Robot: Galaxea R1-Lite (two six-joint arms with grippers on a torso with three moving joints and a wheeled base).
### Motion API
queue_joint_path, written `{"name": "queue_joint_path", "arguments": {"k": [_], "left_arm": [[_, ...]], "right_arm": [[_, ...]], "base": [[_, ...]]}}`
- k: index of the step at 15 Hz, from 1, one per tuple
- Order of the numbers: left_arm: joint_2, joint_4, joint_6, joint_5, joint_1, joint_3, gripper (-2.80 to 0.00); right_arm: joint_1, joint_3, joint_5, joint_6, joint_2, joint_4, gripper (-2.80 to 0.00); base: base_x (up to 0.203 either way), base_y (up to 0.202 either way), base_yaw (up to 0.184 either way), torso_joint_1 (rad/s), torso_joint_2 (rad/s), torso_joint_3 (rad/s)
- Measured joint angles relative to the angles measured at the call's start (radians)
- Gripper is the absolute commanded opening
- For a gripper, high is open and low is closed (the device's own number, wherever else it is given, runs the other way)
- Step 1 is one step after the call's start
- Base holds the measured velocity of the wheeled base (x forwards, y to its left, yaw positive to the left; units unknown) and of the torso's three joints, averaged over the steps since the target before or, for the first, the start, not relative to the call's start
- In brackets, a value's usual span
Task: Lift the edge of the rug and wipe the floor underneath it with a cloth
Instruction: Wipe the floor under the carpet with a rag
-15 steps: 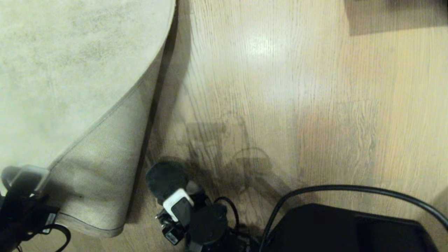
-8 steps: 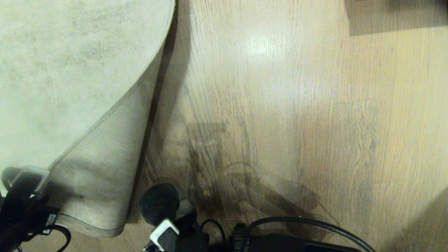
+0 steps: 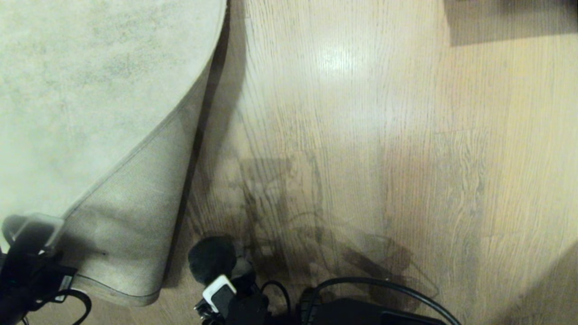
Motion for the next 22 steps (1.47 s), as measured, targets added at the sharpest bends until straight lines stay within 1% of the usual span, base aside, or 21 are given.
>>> {"name": "queue_joint_path", "arguments": {"k": [3, 8, 10, 14, 19, 22], "left_arm": [[0.0, 0.002, 0.001, 0.0, 0.0, 0.001, -2.8], [0.0, 0.003, 0.002, 0.0, -0.001, -0.001, -2.8], [0.002, 0.003, 0.002, 0.0, -0.001, -0.002, -2.8], [0.006, 0.004, 0.002, -0.002, -0.001, -0.004, -2.8], [0.007, 0.005, 0.001, -0.002, -0.001, -0.003, -2.8], [0.007, 0.004, 0.002, -0.002, -0.001, -0.003, -2.8]], "right_arm": [[-0.049, -0.015, -0.001, -0.032, 0.006, -0.011, -2.8], [-0.176, -0.028, -0.017, -0.134, 0.006, -0.081, -2.8], [-0.207, -0.022, -0.017, -0.157, -0.012, -0.089, -2.8], [-0.256, 0.003, -0.017, -0.173, -0.068, -0.094, -2.8], [-0.338, 0.036, -0.012, -0.178, -0.157, -0.092, -2.8], [-0.359, 0.059, -0.011, -0.178, -0.207, -0.089, -2.8]], "base": [[0.0, 0.0, 0.0, 0.0, 0.0, 0.0], [0.0, 0.0, 0.0, 0.0, 0.0, 0.0], [0.0, 0.0, 0.0, 0.0, 0.0, 0.0], [0.0, 0.0, 0.0, 0.0, 0.0, 0.0], [0.0, 0.0, 0.0, 0.0, 0.0, 0.0], [0.0, 0.0, 0.0, 0.0, 0.0, 0.0]]}}
